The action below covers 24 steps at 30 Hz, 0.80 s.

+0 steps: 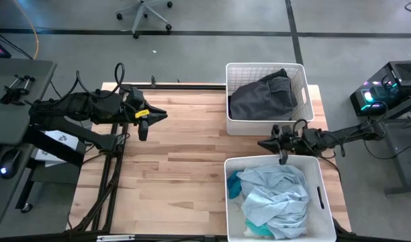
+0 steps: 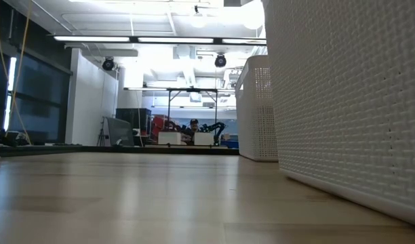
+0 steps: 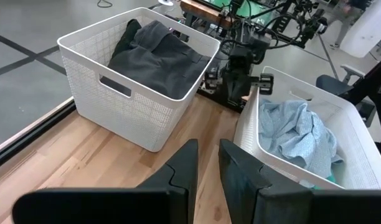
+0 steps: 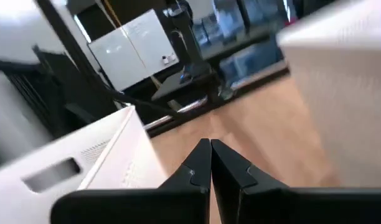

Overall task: Sort clothes
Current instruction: Return to Home Position

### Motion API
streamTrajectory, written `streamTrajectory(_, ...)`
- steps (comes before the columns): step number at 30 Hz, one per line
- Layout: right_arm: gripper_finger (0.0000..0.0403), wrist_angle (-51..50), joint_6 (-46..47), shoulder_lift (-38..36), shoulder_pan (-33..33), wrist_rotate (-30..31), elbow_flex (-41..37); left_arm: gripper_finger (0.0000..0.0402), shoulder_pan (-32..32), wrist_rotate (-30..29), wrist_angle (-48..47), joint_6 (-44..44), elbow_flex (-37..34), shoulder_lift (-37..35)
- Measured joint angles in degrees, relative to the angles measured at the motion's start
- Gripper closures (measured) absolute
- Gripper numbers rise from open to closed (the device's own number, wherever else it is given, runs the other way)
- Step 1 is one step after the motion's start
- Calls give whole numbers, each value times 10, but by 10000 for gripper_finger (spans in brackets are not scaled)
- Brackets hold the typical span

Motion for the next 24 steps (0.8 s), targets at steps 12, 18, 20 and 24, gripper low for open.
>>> streamTrajectory(12,403,-28,82,-1,-1,-8,1,349,0,0,0,5,0,0)
streamTrajectory(18,402,187,-179,-1,-1,-27,-1,349,0,0,0,5,0,0)
streamTrajectory(20,402,231,-263,-1,-1,-27,0,349,0,-1,0,6,0,0)
streamTrajectory(24,402,255,-394,-1,-2,14,0,349,0,-1,0,8,0,0)
